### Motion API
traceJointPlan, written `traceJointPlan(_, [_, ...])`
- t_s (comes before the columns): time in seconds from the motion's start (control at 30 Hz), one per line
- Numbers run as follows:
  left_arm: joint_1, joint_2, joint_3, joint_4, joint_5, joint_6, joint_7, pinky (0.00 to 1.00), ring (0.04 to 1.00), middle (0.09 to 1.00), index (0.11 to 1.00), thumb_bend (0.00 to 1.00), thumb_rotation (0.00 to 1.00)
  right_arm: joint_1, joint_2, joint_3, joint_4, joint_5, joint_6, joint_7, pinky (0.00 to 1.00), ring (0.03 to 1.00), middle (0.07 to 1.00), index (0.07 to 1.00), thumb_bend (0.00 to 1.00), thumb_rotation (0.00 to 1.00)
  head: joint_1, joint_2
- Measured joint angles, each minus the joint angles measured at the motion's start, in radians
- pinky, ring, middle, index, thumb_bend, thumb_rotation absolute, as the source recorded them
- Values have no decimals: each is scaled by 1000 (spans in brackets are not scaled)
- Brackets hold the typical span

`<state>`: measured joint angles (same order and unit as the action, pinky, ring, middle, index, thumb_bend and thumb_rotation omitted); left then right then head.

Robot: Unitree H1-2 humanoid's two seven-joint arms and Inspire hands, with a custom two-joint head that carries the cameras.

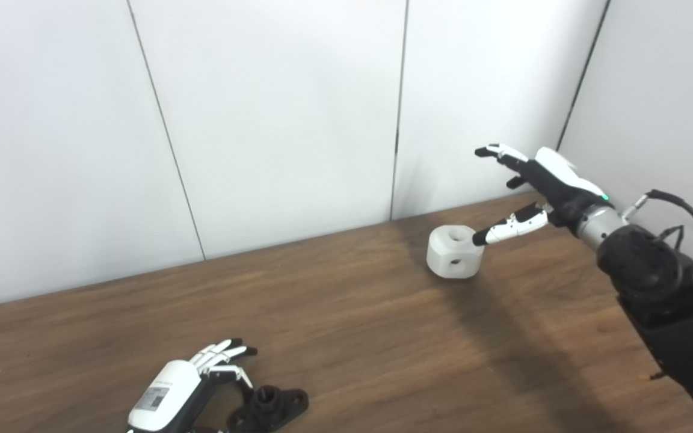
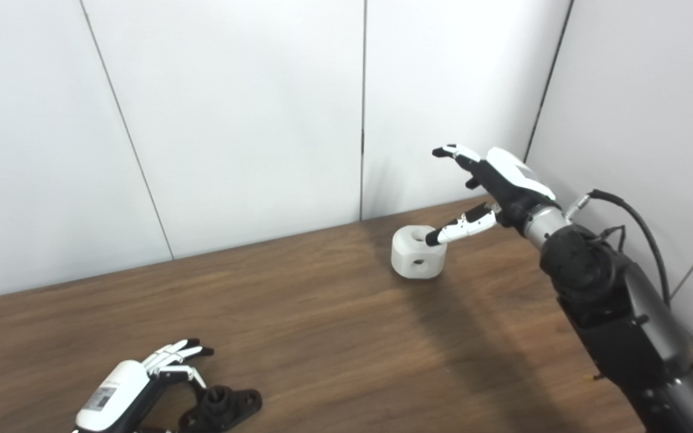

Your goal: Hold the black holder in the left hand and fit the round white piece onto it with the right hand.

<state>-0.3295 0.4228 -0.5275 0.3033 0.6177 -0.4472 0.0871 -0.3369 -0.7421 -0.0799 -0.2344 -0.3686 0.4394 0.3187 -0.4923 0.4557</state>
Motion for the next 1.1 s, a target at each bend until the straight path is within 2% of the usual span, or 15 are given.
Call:
traceJointPlan(0.1, [0, 3, 4, 7, 0, -10, 3, 936, 928, 857, 484, 524, 52, -7, -1, 24, 49, 9, 20, 35, 813, 967, 994, 1000, 906, 195, -3, 1])
traceJointPlan(0.33, [5, 4, 10, 7, 0, -11, 2, 943, 930, 861, 484, 524, 53, -39, 0, 50, 188, 29, 21, 48, 844, 960, 1000, 1000, 920, 194, 0, 1])
traceJointPlan(0.47, [6, 4, 11, 7, 1, -11, 2, 985, 935, 863, 484, 524, 53, -56, 5, 76, 271, 31, 20, 51, 798, 945, 1000, 1000, 922, 209, 18, 6])
traceJointPlan(0.6, [9, 6, 14, 5, 1, -11, 2, 967, 934, 860, 484, 524, 52, -64, 23, 105, 340, 29, 13, 49, 772, 933, 1000, 1000, 930, 212, 18, 11])
traceJointPlan(0.7, [15, 10, 16, -7, 1, -8, -3, 971, 928, 868, 485, 523, 52, -67, 38, 128, 385, 21, 0, 35, 747, 924, 1000, 1000, 927, 204, 14, 11])
traceJointPlan(0.83, [26, 18, 21, -24, 0, -3, -5, 964, 912, 857, 484, 523, 52, -79, 51, 131, 425, 10, -43, -5, 727, 921, 991, 1000, 924, 211, 17, 12])
traceJointPlan(0.93, [29, 19, 24, -27, 0, -2, -6, 945, 912, 857, 484, 523, 52, -86, 69, 136, 444, -9, -56, -44, 773, 938, 986, 1000, 912, 195, 21, 12])
traceJointPlan(1.1, [35, 21, 27, -32, 0, -1, -7, 951, 914, 860, 485, 523, 51, -95, 78, 155, 453, -32, -58, -68, 773, 944, 988, 988, 919, 227, 26, 20])
